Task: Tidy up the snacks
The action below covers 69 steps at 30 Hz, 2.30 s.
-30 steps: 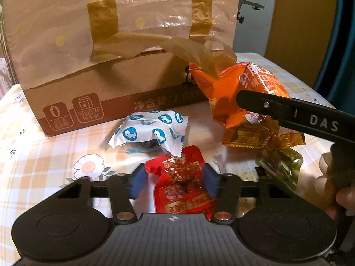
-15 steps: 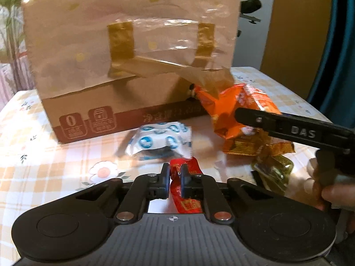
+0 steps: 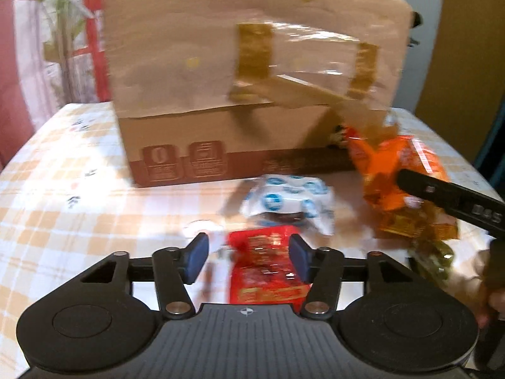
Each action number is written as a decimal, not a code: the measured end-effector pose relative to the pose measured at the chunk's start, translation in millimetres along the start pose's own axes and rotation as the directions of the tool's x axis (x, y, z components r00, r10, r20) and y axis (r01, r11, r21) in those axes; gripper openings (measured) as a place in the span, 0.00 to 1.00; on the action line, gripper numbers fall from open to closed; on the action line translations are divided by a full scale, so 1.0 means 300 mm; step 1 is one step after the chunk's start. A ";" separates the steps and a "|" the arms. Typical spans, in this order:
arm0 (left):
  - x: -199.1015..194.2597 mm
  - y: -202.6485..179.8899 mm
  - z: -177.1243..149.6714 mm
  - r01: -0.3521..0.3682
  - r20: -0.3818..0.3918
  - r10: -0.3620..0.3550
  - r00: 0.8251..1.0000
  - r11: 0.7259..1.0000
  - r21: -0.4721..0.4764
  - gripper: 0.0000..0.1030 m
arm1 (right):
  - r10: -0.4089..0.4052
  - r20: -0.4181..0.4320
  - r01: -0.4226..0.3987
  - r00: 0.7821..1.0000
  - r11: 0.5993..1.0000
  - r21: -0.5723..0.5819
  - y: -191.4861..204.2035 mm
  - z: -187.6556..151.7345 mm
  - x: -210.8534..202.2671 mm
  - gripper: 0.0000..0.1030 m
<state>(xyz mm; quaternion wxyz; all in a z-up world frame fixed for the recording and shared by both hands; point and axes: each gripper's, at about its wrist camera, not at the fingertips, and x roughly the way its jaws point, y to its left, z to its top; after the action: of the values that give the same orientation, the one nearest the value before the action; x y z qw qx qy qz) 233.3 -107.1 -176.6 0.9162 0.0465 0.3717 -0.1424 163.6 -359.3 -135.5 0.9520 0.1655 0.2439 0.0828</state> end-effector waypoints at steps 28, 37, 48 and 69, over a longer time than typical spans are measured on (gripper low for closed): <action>0.035 0.008 -0.048 0.021 -0.001 -0.021 1.000 0.999 0.029 0.44 | 0.010 -0.006 -0.010 1.000 1.000 0.007 -0.002 0.000 0.005 0.66; 0.013 0.008 -0.044 0.062 -0.010 -0.062 0.998 0.998 0.026 0.14 | 0.012 -0.008 -0.012 1.000 1.000 0.008 -0.001 -0.004 0.004 0.66; -0.077 0.026 -0.015 0.070 0.056 -0.071 0.996 0.997 0.023 0.06 | 0.006 -0.009 -0.005 1.000 1.000 0.013 -0.001 -0.003 0.001 0.66; -0.225 0.168 0.016 -0.012 0.182 0.033 0.983 0.993 -0.116 0.06 | -0.186 0.020 0.186 0.982 0.982 -0.042 -0.005 0.071 -0.143 0.66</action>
<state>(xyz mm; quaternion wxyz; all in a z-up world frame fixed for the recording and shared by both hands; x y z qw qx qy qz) 205.2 -44.5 -127.3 0.9493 -0.0152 0.2924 -0.1142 137.0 -376.7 -99.7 0.9609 0.1220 0.2486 -0.0026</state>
